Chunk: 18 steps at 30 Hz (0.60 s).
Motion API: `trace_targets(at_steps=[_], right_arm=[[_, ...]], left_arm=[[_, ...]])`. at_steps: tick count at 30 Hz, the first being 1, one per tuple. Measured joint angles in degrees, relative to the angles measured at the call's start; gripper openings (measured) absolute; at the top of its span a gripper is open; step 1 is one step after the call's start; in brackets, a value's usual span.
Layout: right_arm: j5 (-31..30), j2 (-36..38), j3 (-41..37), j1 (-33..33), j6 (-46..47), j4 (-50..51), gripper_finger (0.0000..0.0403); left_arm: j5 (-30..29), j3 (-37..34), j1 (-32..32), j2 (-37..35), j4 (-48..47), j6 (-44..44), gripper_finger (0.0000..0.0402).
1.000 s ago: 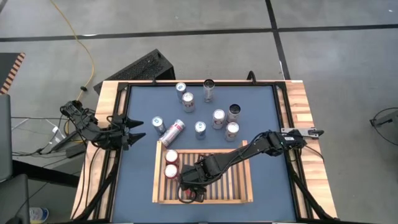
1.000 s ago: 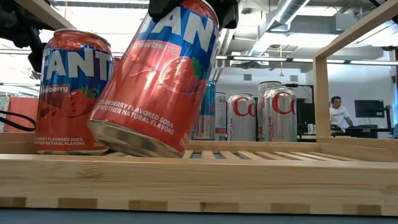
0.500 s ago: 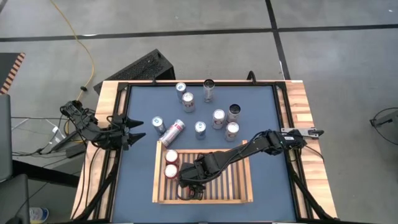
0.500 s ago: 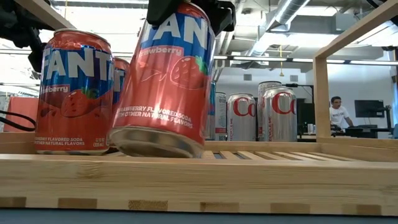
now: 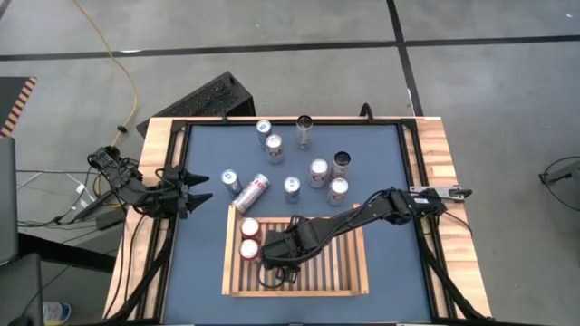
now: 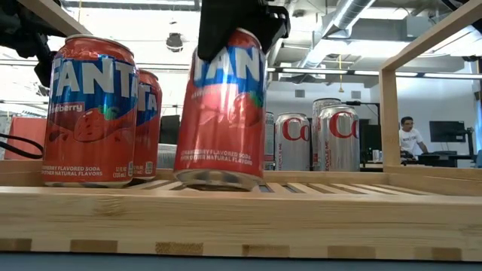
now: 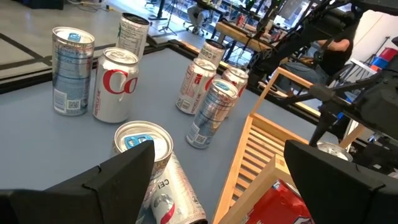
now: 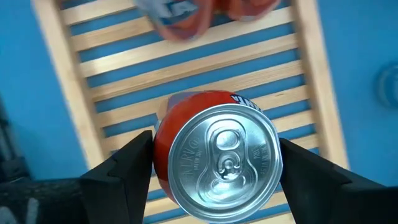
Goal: Place canned beverage on shelf
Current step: Put the red soda can on the shelf aligned with the other red soda can
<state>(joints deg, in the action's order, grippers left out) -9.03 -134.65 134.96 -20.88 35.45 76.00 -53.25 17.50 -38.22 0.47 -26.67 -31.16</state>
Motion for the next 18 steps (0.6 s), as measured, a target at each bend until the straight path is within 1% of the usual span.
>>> trace_targets(at_steps=[5,8,14,18], right_arm=[[-3.5,0.0,0.0,0.1,0.0,2.5,0.0285],[-4.4,0.0,0.0,0.1,-0.2,2.7,0.0285],[-4.1,0.0,0.0,-0.8,-2.8,1.5,0.0285],[-1.4,0.0,0.0,-1.1,-4.0,1.3,0.0285]], left_arm=[[0.0,0.0,0.0,0.0,0.0,0.0,0.0348],[0.0,0.0,0.0,0.0,0.0,0.0,0.0348],[-0.1,0.0,0.0,0.0,0.0,-0.1,0.0348],[-0.1,0.0,0.0,0.0,0.0,-0.1,0.0348]])
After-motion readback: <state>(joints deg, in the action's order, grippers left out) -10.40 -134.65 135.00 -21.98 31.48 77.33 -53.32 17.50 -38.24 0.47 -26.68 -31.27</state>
